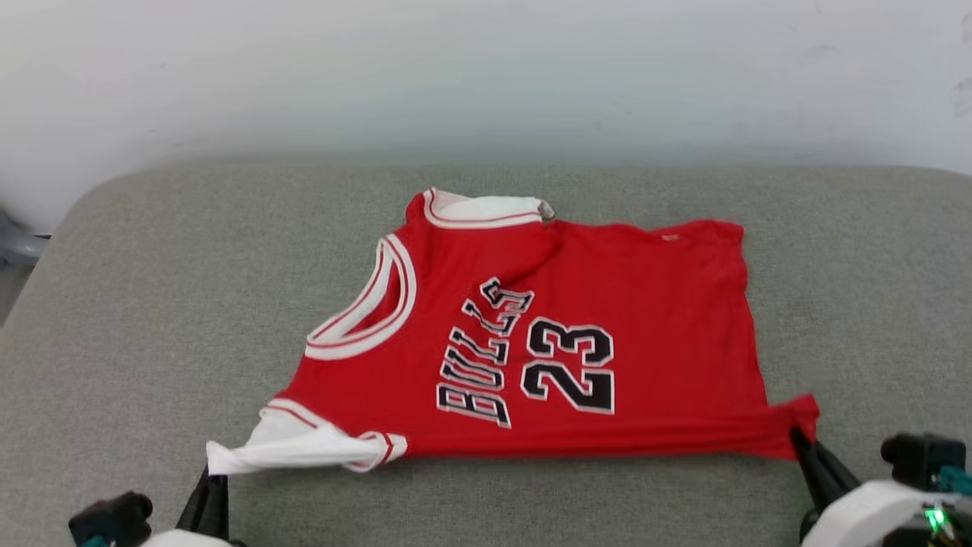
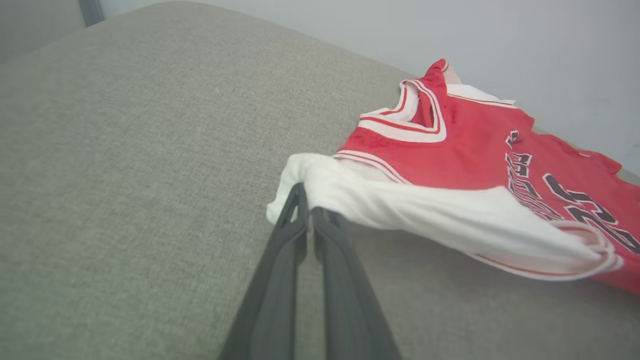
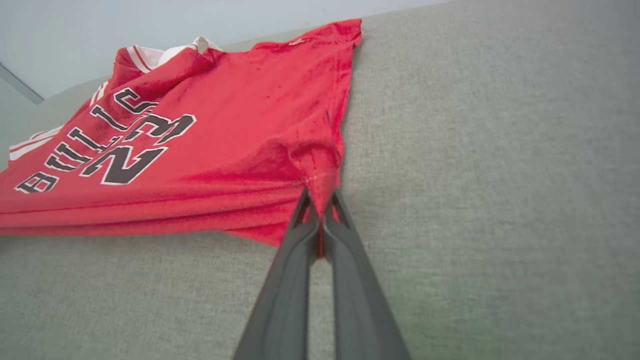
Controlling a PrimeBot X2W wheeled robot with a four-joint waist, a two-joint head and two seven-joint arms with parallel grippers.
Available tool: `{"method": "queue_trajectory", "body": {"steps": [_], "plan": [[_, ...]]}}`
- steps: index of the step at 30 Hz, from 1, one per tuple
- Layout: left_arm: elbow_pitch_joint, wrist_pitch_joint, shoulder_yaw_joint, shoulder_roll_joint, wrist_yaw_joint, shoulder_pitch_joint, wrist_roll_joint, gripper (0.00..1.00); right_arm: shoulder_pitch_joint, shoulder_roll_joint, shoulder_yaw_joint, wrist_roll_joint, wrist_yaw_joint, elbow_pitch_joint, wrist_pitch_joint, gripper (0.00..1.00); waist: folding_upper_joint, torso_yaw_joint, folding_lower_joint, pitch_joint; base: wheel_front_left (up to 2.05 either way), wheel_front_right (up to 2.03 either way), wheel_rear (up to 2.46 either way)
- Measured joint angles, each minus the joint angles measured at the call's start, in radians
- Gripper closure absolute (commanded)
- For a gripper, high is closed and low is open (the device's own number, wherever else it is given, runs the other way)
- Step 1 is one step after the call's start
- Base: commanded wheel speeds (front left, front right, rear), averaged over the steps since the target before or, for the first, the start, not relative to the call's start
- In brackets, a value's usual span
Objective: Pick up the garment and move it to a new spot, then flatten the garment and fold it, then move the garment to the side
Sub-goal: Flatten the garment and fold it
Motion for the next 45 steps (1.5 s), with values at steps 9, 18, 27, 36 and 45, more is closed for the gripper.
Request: {"method": "queue_trajectory", "body": {"steps": [9, 18, 27, 36, 45], "plan": [[-0.206, 0.093, 0.022, -0.004, 0.081, 0.161, -0.035, 1.00, 0.224, 0.118, -0.125, -0.094, 0.000, -0.258, 0.163, 1.00, 0.0000, -0.001, 0.0001, -0.010, 0.00, 0.00, 0.00], [-0.280, 0.177, -0.058, 0.024, 0.067, 0.030, 0.003, 1.00, 0.173, 0.138, -0.119, -0.128, -0.006, -0.344, 0.285, 1.00, 0.0000, -0.010, 0.0002, 0.019, 0.00, 0.00, 0.00], [-0.117, 0.210, -0.115, 0.022, 0.004, -0.194, 0.009, 1.00, 0.005, 0.119, -0.083, -0.160, -0.007, -0.293, 0.332, 1.00, 0.0000, -0.025, 0.0004, 0.112, 0.00, 0.00, 0.00], [0.095, 0.246, -0.145, -0.002, -0.063, -0.309, -0.034, 1.00, -0.087, 0.103, -0.022, -0.159, -0.007, -0.137, 0.306, 1.00, -0.0001, -0.028, 0.0005, 0.205, 0.00, 0.00, 0.00], [0.166, 0.242, -0.135, -0.005, -0.090, -0.353, -0.067, 0.00, -0.110, 0.106, -0.012, -0.181, -0.007, -0.120, 0.120, 0.00, 0.0000, -0.024, 0.0004, 0.208, 0.00, 0.00, 0.00]]}}
